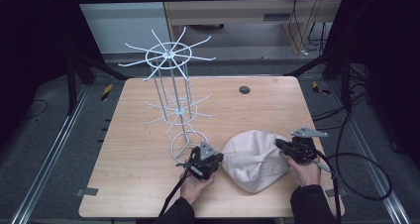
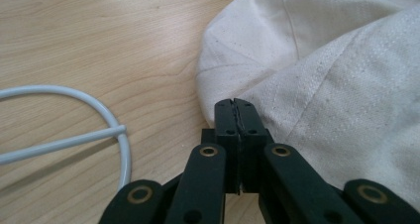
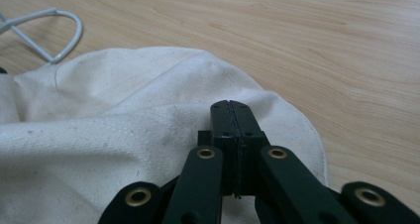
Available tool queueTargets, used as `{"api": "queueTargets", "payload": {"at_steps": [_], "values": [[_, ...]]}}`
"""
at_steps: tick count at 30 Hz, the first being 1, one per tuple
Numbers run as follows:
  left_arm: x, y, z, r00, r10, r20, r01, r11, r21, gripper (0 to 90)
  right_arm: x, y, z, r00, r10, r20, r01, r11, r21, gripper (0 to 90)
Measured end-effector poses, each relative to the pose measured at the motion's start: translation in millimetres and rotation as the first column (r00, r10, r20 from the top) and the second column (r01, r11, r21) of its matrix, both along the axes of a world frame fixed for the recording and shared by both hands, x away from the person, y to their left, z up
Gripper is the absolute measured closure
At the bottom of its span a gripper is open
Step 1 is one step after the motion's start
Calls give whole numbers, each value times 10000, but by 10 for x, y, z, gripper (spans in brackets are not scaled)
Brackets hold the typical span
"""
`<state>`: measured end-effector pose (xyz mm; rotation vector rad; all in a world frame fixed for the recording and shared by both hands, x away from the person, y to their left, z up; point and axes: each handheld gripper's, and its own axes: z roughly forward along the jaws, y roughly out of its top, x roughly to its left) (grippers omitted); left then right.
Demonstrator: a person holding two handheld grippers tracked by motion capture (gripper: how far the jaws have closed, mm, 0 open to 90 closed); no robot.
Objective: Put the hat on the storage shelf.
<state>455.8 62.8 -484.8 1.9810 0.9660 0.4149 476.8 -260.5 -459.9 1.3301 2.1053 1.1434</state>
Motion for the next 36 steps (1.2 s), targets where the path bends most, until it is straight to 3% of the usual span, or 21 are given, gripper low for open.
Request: {"api": "queueTargets", "payload": {"at_steps": [5, 9, 11, 13, 18, 21, 24, 28, 36], "values": [[-13, 60, 8, 9997, 233, 3, -233, 9996, -147, 898, -93, 10, 11, 9999, -71, 77, 73, 9997, -237, 900], [-165, 200, 90, 9998, 215, 53, -213, 9989, -406, 898, -117, 12, 10, 9998, -59, 174, 65, 9993, -359, 900], [-261, 218, 139, 9999, 71, 76, -66, 9977, -676, 898, -116, -9, 38, 9994, -163, 303, 171, 9995, -275, 900], [-350, 188, 176, 9995, -275, 152, 284, 9976, -633, 896, -82, -61, 66, 9976, -392, 571, 394, 9992, -39, 900], [-517, -81, 172, 9930, -1143, 294, 1153, 9928, -338, 892, 18, -89, -7, 9970, -585, 505, 598, 9979, -261, 900], [-512, -161, 158, 9916, -1245, 336, 1250, 9921, -129, 891, 44, -72, -45, 9980, -512, 379, 524, 9982, -303, 900], [-444, -213, 145, 9933, -1146, 160, 1152, 9924, -425, 890, 38, -50, -73, 9989, -411, 221, 422, 9976, -556, 900], [-301, -207, 126, 9982, -593, 69, 595, 9971, -475, 896, -43, -71, -72, 9988, -427, 247, 439, 9978, -494, 900], [-75, -175, 110, 10000, -49, -22, 49, 9997, -259, 897, -176, -65, -82, 9994, -337, 20, 338, 9985, -424, 900]]}}
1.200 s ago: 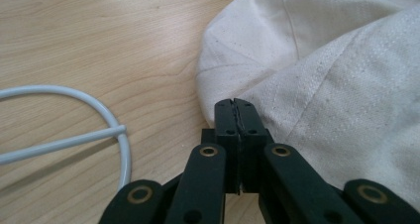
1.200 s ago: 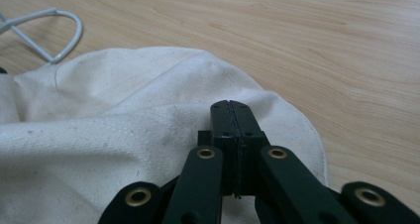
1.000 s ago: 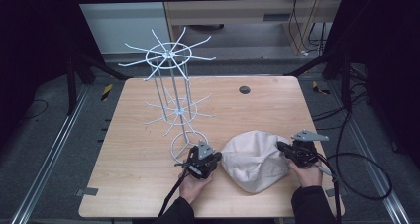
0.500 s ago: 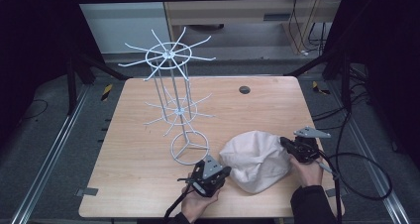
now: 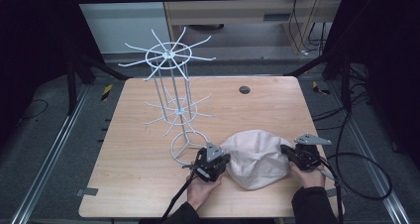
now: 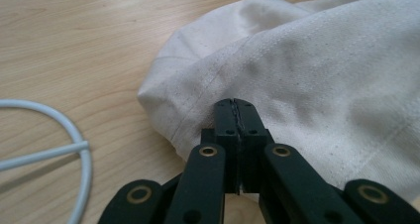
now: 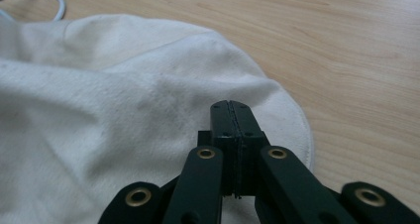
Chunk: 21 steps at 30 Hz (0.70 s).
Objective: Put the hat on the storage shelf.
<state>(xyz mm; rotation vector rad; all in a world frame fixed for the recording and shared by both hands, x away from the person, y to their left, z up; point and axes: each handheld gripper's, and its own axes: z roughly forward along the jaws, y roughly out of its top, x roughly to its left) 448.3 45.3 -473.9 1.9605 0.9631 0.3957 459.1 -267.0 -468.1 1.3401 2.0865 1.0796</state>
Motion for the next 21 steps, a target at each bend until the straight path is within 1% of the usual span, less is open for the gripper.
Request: {"api": "queueTargets", "payload": {"at_steps": [2, 3, 5, 6, 7, 8, 9, 10, 12, 14, 17, 18, 19, 20, 21], "values": [[42, 8, 1, 9999, 100, -15, -100, 9999, 27, 897, -48, 13, -1, 9999, 134, 69, -133, 9999, -91, 900], [59, 4, -2, 9998, 181, -23, -181, 9998, -11, 897, -81, 17, 7, 9999, 143, 21, -143, 9999, -30, 900], [95, -2, -8, 9998, 212, -27, -211, 9997, 98, 897, -131, 11, 9, 9997, 230, 78, -229, 9997, -76, 900], [122, -18, -15, 9997, 240, 6, -240, 9997, 50, 897, -203, 6, 12, 9994, 333, 24, -333, 9994, 36, 900], [122, -18, -15, 9997, 240, 6, -240, 9997, 50, 897, -203, 6, 12, 9994, 333, 24, -333, 9994, 36, 900], [133, -32, -19, 9995, 304, 34, -304, 9995, -55, 897, -231, 6, 8, 9993, 366, 20, -366, 9993, 81, 900], [145, -39, -19, 9995, 304, 12, -304, 9995, -30, 897, -261, 6, 10, 9993, 384, -36, -383, 9992, 100, 900], [159, -47, -26, 9994, 339, 11, -339, 9994, -100, 897, -305, 0, 8, 9987, 511, -15, -511, 9986, 164, 900], [193, -71, -41, 9990, 443, -60, -444, 9988, -206, 897, -334, 5, 1, 9983, 584, -37, -584, 9982, 158, 900], [197, -76, -44, 9989, 456, -61, -457, 9987, -209, 897, -345, 9, -2, 9983, 585, -70, -583, 9981, 187, 900], [182, -62, -32, 9988, 484, 63, -484, 9988, -83, 896, -342, -4, 10, 9985, 550, 44, -550, 9983, 164, 900], [164, -40, -19, 9987, 491, 122, -489, 9987, -125, 893, -335, -25, 42, 9986, 432, 305, -438, 9988, 201, 900], [143, -8, -1, 9986, 501, 180, -498, 9986, -176, 893, -335, -25, 42, 9986, 432, 305, -438, 9988, 201, 900], [117, 36, 21, 9988, 439, 234, -435, 9990, -138, 886, -317, -54, 80, 9981, 278, 545, -293, 9992, 274, 900], [83, 66, 36, 9985, 450, 308, -440, 9986, -301, 886, -317, -54, 80, 9981, 278, 545, -293, 9992, 274, 900]]}}
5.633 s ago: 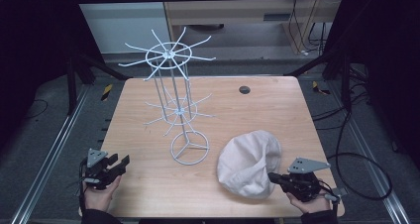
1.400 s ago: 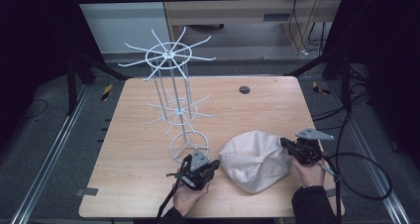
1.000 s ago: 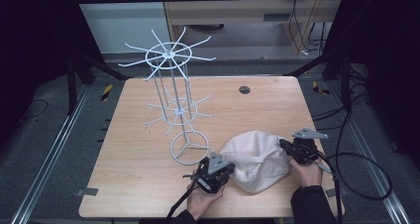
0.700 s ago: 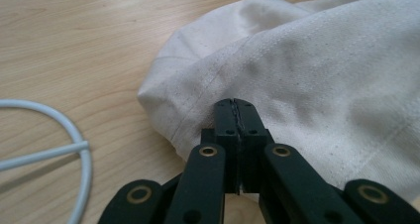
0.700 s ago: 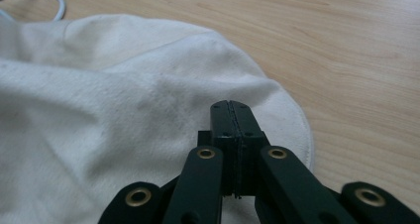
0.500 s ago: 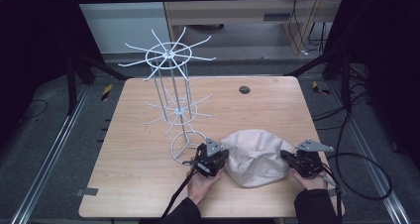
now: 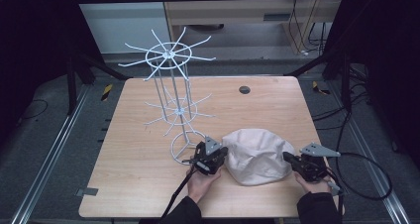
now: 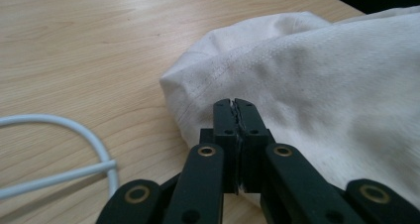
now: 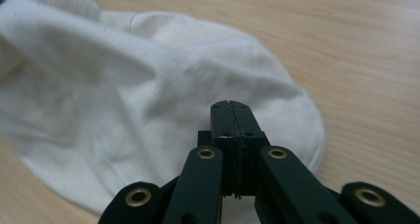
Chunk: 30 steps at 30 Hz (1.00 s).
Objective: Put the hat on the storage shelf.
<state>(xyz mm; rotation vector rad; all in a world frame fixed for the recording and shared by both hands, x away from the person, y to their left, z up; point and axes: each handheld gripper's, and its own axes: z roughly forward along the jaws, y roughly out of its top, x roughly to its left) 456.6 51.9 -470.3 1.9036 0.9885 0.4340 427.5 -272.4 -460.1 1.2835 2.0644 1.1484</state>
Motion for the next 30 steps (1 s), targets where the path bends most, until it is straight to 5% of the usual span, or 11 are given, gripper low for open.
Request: {"api": "queueTargets", "payload": {"at_steps": [7, 17, 23, 30], "values": [[-341, 89, 119, 9975, -631, 327, 638, 9977, -210, 896, 261, -161, -48, 9958, -911, -50, 911, 9958, 82, 900], [-651, -242, 213, 9837, -1743, 449, 1751, 9845, -133, 898, 504, -234, -169, 9933, -1151, -94, 1152, 9933, 68, 900], [-646, -498, 131, 9775, -2081, 345, 2073, 9780, 233, 898, 608, -113, -131, 9970, -743, 216, 738, 9970, 251, 900], [-540, -613, 23, 9801, -1984, 103, 1977, 9792, 452, 899, 690, -40, -139, 9989, -401, 224, 392, 9984, 418, 900]]}}
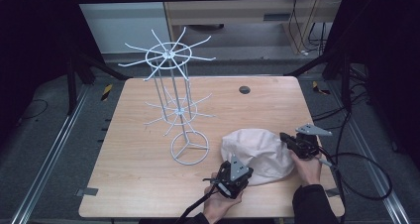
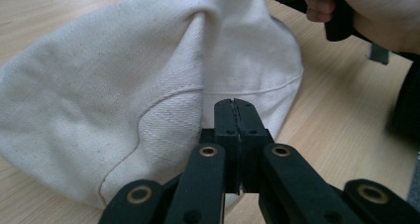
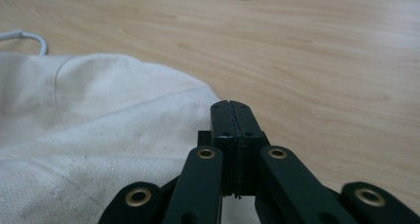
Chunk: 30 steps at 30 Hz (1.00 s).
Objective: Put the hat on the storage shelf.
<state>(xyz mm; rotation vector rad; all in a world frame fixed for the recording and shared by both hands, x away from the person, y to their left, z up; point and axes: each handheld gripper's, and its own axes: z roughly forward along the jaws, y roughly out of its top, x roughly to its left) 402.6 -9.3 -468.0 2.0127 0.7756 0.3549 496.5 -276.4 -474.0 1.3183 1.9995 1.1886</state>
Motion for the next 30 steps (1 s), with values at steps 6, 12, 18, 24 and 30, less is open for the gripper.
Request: {"api": "queueTargets", "payload": {"at_steps": [6, 12, 18, 24, 30], "values": [[89, 94, -57, 9991, 396, -128, -395, 9992, 77, 899, -35, 18, -54, 9986, 175, -503, -203, 9982, -563, 900], [203, 215, -85, 9959, 891, -131, -888, 9958, 225, 899, -157, 11, -49, 9968, 215, -768, -291, 9946, -996, 900], [329, 283, -85, 9911, 1325, -127, -1322, 9911, 171, 899, -314, -13, -29, 9958, 262, -881, -365, 9924, -1171, 900], [469, 279, -67, 9860, 1659, -139, -1655, 9859, 243, 899, -482, 10, -17, 9952, 291, -932, -410, 9909, -1280, 900], [554, 239, -95, 9831, 1818, -203, -1816, 9833, 104, 899, -631, 34, -7, 9942, 445, -984, -574, 9894, -1332, 900]]}}
